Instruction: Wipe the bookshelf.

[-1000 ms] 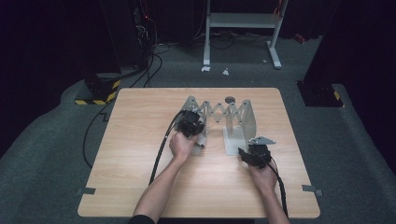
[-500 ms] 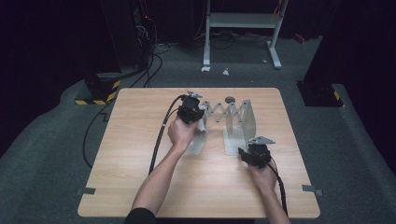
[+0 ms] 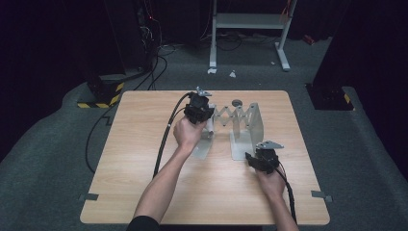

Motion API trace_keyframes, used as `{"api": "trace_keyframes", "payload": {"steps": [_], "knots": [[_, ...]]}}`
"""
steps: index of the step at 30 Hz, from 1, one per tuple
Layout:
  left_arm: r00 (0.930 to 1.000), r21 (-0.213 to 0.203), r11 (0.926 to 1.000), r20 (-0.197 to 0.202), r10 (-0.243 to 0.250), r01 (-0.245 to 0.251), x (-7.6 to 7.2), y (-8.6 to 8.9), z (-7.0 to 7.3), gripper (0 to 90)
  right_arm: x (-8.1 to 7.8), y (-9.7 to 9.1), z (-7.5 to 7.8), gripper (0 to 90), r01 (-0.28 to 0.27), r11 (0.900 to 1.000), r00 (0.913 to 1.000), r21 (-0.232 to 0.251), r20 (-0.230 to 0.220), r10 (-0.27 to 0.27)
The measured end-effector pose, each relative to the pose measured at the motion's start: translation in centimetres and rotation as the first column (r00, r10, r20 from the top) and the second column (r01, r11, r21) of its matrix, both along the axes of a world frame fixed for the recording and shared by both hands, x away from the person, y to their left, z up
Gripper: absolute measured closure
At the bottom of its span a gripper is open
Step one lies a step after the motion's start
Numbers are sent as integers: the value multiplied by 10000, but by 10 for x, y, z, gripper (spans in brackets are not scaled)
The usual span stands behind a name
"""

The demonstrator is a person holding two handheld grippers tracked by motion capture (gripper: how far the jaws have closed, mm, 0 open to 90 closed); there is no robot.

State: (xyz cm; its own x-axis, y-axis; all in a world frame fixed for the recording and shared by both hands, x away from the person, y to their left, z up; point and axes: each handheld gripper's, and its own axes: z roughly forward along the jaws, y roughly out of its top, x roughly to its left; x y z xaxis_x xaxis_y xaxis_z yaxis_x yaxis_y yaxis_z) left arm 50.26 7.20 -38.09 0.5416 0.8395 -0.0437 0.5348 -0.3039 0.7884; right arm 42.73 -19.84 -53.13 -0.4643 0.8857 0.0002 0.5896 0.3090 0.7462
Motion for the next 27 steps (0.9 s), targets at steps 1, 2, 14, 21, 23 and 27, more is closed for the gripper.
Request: {"api": "trace_keyframes", "payload": {"steps": [1,2,14,21,23,27], "knots": [[10000,-57,10000,24,-24,24,0,1,1,856,0,0,0,521,0,10000,10000,36,-14,0],[10000,-109,9999,54,-60,60,-1,2,2,856,0,0,0,521,-2,10000,10000,69,-36,2],[9979,-935,9947,532,-368,417,-11,8,21,855,0,0,0,520,-22,10000,10000,52,-28,22],[9979,-491,9974,404,-512,531,-12,0,12,855,0,0,0,520,-16,10000,10000,74,-43,17],[9984,-489,9978,374,-426,444,-12,2,8,855,0,-1,0,520,-13,10000,10000,79,-45,14],[9983,-750,9971,578,-92,136,-12,14,11,855,0,-1,0,520,-14,10000,10000,74,-41,15]]}}
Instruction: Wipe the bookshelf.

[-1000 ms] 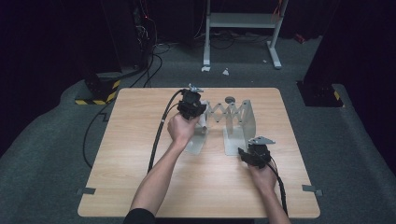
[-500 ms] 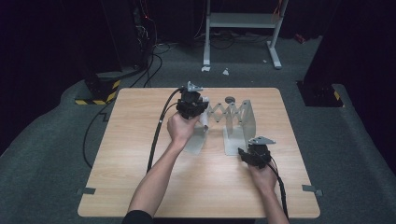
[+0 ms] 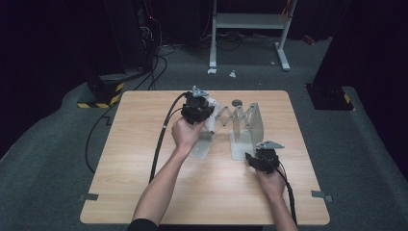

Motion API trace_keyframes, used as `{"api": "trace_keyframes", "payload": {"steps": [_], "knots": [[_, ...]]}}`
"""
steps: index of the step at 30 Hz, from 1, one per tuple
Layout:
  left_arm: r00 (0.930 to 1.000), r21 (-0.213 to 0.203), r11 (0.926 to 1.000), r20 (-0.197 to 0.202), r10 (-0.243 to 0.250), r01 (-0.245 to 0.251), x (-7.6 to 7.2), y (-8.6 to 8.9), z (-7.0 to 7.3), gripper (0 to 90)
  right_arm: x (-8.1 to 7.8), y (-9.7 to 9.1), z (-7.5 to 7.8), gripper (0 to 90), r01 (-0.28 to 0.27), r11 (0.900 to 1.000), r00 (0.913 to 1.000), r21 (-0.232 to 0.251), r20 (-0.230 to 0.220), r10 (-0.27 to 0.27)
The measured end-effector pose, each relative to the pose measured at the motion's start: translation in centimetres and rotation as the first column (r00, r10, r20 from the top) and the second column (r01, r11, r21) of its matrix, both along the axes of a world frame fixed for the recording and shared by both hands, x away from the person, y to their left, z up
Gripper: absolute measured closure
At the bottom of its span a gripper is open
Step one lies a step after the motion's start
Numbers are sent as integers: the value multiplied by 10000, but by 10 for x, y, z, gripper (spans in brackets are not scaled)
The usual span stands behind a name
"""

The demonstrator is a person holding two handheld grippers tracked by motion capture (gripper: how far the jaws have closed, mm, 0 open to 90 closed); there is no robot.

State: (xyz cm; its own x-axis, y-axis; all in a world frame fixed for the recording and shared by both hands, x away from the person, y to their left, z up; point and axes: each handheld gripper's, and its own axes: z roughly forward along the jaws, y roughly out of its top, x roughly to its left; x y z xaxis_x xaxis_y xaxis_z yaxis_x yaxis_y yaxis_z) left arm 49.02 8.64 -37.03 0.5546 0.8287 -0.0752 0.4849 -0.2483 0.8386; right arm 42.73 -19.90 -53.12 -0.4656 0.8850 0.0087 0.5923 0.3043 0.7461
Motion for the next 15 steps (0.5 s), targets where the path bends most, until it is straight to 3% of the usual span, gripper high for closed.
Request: {"api": "trace_keyframes", "payload": {"steps": [6,15], "knots": [[9997,162,9996,-39,226,-226,-2,11,1,855,0,0,0,520,4,10000,10000,6,-2,-4],[9967,353,9994,-813,75,-47,-3,2,-37,855,0,0,0,521,-6,10000,10000,-71,31,7]]}}
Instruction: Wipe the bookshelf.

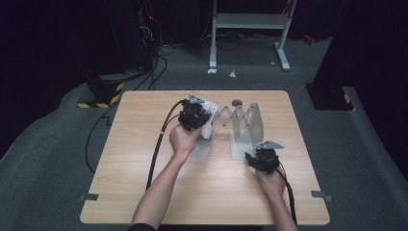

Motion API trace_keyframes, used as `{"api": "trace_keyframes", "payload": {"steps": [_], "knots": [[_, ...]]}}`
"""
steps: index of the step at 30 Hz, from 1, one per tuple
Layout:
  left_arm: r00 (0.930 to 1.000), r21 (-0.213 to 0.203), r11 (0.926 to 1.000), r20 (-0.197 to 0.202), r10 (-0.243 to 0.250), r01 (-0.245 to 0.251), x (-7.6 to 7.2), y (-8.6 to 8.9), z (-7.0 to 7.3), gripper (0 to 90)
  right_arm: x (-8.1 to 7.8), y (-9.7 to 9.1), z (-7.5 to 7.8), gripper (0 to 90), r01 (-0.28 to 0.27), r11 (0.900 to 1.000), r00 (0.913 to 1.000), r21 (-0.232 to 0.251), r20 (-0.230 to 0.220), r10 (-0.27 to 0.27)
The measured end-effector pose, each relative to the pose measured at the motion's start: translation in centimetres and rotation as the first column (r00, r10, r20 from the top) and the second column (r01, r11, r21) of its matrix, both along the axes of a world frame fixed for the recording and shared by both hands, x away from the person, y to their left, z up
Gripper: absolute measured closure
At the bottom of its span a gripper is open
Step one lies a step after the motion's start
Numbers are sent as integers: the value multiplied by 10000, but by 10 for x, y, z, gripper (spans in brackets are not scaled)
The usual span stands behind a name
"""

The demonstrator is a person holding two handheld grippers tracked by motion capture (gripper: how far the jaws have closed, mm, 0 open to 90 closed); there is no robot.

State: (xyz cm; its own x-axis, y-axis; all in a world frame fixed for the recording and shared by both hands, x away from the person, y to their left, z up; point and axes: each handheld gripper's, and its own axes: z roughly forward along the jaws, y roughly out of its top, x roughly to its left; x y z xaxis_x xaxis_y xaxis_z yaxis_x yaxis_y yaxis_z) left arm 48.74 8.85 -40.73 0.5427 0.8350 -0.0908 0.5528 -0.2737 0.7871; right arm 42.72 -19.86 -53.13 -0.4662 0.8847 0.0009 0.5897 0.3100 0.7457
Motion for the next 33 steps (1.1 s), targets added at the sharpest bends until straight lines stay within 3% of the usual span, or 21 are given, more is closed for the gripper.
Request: {"api": "trace_keyframes", "payload": {"steps": [5,9,12,23,25,27,33], "knots": [[9992,226,9996,-365,-159,168,1,-5,-15,855,0,0,0,521,9,10000,10000,-17,9,-9],[9974,32,9997,-673,-244,247,5,-10,-29,854,0,0,0,522,15,10000,10000,-25,15,-15],[9960,107,9996,-850,-257,267,6,-11,-42,854,0,0,0,522,3,10000,10000,-14,14,-3],[9799,415,9988,-1985,-171,259,12,-13,-91,854,0,0,0,521,15,10000,10000,-27,21,-15],[9795,258,9994,-2005,-167,224,12,-12,-90,854,0,0,0,521,14,10000,10000,-23,14,-14],[9836,125,9996,-1788,-219,245,9,-11,-82,854,0,0,0,521,1,10000,10000,-15,12,-1],[9967,-311,9984,-636,-500,481,-4,-8,-36,853,0,0,0,521,-6,10000,10000,-25,16,6]]}}
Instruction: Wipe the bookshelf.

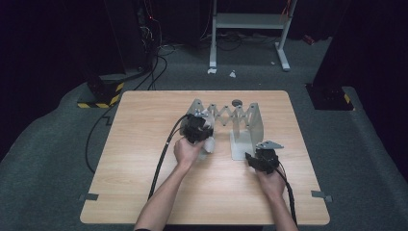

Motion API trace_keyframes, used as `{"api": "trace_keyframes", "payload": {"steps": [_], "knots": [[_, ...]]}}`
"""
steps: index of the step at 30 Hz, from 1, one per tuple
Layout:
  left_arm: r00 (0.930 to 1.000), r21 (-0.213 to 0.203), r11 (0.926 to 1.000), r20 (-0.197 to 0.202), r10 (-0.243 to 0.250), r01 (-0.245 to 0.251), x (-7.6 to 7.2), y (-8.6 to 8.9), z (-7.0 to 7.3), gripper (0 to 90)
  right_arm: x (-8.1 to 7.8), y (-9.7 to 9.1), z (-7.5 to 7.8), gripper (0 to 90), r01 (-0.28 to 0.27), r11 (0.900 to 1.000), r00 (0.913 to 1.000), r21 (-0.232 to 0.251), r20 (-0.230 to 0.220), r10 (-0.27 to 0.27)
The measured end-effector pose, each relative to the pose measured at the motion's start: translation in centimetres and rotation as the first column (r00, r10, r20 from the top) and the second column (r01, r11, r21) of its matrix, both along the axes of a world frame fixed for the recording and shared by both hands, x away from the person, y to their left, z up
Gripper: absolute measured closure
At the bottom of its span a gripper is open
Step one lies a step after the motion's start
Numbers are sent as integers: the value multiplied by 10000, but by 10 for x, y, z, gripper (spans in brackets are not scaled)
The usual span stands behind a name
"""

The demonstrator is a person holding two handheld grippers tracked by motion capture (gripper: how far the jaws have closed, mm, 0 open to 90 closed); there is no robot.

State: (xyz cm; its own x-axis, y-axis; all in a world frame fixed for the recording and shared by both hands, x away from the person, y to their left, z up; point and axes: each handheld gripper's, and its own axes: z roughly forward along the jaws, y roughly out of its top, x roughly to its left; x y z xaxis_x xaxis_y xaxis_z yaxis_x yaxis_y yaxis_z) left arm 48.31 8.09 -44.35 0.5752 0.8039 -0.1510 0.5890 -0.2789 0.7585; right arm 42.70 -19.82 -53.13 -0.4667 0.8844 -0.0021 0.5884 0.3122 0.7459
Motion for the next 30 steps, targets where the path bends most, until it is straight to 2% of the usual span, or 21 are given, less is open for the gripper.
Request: {"api": "trace_keyframes", "payload": {"steps": [2,4,6,14,20,22,26,30], "knots": [[9996,-106,9999,269,-84,86,-4,0,13,853,0,0,0,521,-5,10000,10000,-12,12,5],[9986,-43,9999,507,-154,156,-9,0,22,853,0,0,0,521,-6,10000,10000,-4,5,6],[9978,-196,9996,635,-189,201,-12,1,28,853,0,0,0,521,-2,10000,10000,-1,-1,2],[9962,-183,9987,744,-461,476,-25,5,29,852,0,0,0,521,-6,10000,10000,-5,9,6],[9963,-12,9987,687,-517,519,-29,7,21,852,0,0,0,521,-5,10000,10000,-7,12,5],[9976,94,9985,414,-547,543,-27,7,10,853,0,0,0,521,0,10000,10000,-7,4,0],[9982,27,9982,11,-596,596,-23,5,-6,853,0,0,0,521,-3,10000,10000,-7,9,3],[9979,167,9979,-175,-630,633,-17,-1,-16,853,0,0,0,521,0,10000,10000,4,-3,0]]}}
